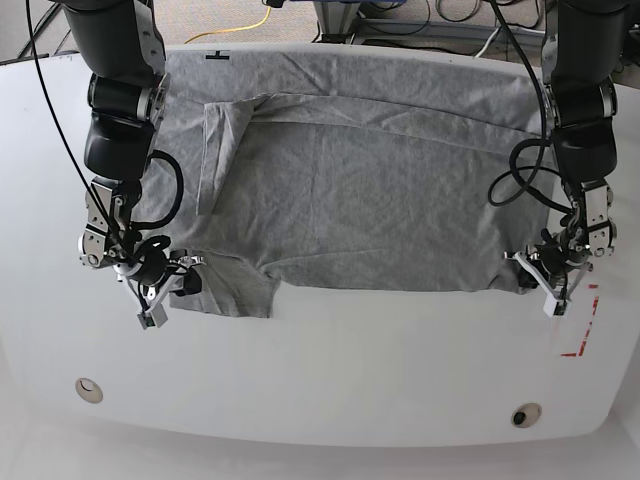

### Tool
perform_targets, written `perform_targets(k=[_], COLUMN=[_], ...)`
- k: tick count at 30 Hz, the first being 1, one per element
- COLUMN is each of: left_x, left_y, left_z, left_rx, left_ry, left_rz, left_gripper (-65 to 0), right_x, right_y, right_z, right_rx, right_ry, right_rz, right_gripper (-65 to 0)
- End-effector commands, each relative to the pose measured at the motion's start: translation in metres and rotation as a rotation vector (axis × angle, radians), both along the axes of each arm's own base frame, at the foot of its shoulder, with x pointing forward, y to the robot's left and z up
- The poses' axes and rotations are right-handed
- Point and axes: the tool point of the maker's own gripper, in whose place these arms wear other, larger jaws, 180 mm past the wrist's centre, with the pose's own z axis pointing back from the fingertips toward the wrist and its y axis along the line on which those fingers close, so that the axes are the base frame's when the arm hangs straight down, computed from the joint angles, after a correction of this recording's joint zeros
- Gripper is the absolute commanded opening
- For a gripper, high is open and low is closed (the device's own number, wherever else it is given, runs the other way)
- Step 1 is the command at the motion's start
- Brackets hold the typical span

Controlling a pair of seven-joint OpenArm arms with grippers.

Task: Layout the t-shirt on the table in an organized manner, then fold the t-shirt properly
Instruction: 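Grasp the hem corners with both grippers, then lift the hem with both grippers and fold it over toward the folded shoulder edge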

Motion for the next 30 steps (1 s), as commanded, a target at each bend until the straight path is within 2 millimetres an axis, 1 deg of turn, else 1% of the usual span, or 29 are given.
perform_targets(k=[1,3,5,7,8,10,12,16,19,25,28,30], left_x=[0.004,0.006,0.012,0.020,0.022,0.018,0.018,0.023,0.018,0.011,0.006,0.006], left_y=[0.002,0.002,0.002,0.004,0.005,0.010,0.014,0.009,0.014,0.016,0.016,0.016], left_z=[0.007,0.009,0.020,0.037,0.042,0.047,0.056,0.070,0.073,0.079,0.074,0.074], left_rx=[0.010,0.011,0.021,0.031,0.035,0.041,0.052,0.054,0.071,0.102,0.107,0.107], left_ry=[0.002,-0.006,-0.038,-0.088,-0.103,-0.117,-0.132,-0.154,-0.143,-0.157,-0.150,-0.150], left_rz=[-0.010,-0.010,-0.016,-0.017,-0.013,0.000,0.009,0.012,0.018,0.014,0.011,0.011], left_gripper=[-65.0,-65.0,-65.0,-65.0,-65.0,-65.0,-65.0,-65.0,-65.0,-65.0,-65.0,-65.0], right_x=[0.018,0.018,0.018,0.021,0.021,0.024,0.024,0.023,0.021,0.020,0.019,0.019], right_y=[-0.006,-0.006,-0.007,-0.009,-0.010,-0.010,-0.011,-0.013,-0.015,-0.017,-0.017,-0.016], right_z=[0.026,0.026,0.029,0.041,0.045,0.060,0.068,0.085,0.096,0.098,0.096,0.090], right_rx=[0.007,0.005,-0.012,-0.039,-0.052,-0.089,-0.117,-0.170,-0.211,-0.232,-0.231,-0.216], right_ry=[-0.076,-0.071,-0.064,-0.083,-0.090,-0.116,-0.126,-0.146,-0.157,-0.147,-0.142,-0.136], right_rz=[-0.008,-0.006,0.001,0.011,0.016,0.030,0.041,0.055,0.063,0.066,0.065,0.062], right_gripper=[-54.9,-54.9,-54.9,-54.9,-54.9,-54.9,-54.9,-54.9,-54.9,-54.2,-53.6,-50.3])
